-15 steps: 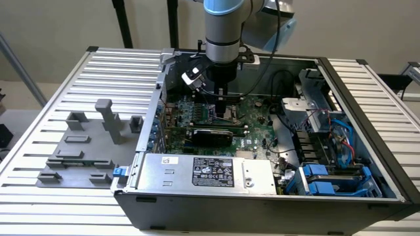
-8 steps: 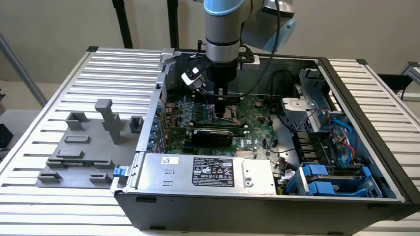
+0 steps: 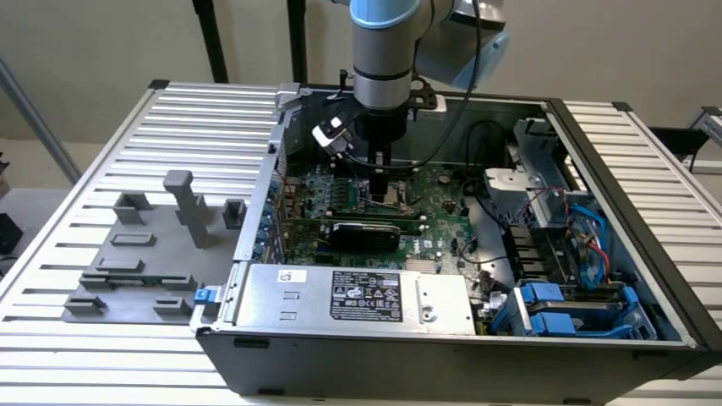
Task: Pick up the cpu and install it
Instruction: 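Place the cpu into insertion slot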
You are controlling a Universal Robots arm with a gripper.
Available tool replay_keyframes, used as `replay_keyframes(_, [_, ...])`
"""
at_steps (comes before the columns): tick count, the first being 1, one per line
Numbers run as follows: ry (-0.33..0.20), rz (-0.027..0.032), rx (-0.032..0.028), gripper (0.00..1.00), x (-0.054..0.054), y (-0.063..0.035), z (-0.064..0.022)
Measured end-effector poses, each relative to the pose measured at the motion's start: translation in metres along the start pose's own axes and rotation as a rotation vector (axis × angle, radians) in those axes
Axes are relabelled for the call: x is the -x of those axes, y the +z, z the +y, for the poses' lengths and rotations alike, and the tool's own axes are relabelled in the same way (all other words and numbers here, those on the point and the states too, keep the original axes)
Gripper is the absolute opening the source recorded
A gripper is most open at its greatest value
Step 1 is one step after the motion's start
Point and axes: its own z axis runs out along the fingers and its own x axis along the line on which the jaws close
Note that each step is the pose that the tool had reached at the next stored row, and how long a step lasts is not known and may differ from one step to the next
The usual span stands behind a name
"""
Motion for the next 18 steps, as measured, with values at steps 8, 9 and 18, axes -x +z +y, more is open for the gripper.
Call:
replay_keyframes(8, [0.000, 0.0052, 0.0001, 0.63, -0.0001, 0.0012, 0.0011])
replay_keyframes(9, [0.000, 0.0056, -0.0001, 0.63, -0.0001, 0.0013, 0.0012])
replay_keyframes(18, [0.002, 0.0078, -0.0004, 0.63, 0.0000, -0.0038, 0.0019])
